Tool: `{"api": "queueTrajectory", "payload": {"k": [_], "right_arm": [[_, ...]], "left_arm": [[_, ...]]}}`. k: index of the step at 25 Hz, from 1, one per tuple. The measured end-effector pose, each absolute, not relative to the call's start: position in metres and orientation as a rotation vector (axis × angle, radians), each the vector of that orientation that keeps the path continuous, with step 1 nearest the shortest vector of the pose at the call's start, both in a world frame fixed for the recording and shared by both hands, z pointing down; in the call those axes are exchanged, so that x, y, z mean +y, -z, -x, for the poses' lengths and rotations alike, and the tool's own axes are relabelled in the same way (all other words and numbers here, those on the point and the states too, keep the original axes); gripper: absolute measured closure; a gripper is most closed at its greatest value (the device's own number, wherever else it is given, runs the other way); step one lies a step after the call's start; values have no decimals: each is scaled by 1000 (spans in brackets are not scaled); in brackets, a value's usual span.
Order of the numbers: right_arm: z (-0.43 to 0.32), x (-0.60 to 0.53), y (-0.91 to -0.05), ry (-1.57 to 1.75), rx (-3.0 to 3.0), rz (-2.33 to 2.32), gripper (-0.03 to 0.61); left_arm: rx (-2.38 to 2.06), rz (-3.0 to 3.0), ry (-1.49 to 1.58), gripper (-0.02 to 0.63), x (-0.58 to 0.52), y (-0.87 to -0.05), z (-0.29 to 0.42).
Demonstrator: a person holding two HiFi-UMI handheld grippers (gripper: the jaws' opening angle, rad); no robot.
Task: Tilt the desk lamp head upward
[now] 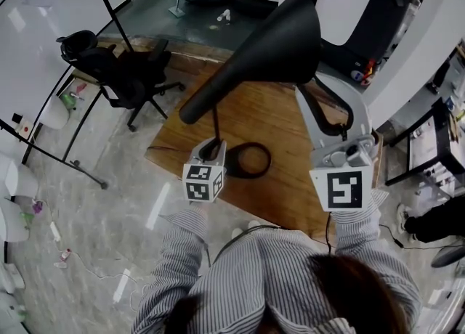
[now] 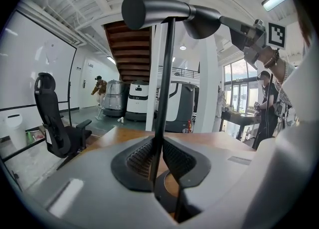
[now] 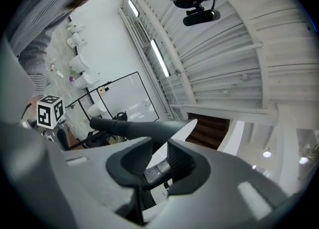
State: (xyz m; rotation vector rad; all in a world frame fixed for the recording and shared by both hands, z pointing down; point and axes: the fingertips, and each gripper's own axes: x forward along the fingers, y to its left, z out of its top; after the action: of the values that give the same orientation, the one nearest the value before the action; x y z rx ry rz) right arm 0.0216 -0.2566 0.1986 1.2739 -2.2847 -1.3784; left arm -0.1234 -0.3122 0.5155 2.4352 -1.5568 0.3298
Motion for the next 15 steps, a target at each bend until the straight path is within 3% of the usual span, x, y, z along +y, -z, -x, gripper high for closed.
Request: {"api": "queueTrajectory", "payload": {"k": [15], "right_arm": [[-35, -252, -204, 1323, -2342, -1441, 490]], "left_arm": [[-1485, -2404, -221, 543, -310, -515, 125]]}}
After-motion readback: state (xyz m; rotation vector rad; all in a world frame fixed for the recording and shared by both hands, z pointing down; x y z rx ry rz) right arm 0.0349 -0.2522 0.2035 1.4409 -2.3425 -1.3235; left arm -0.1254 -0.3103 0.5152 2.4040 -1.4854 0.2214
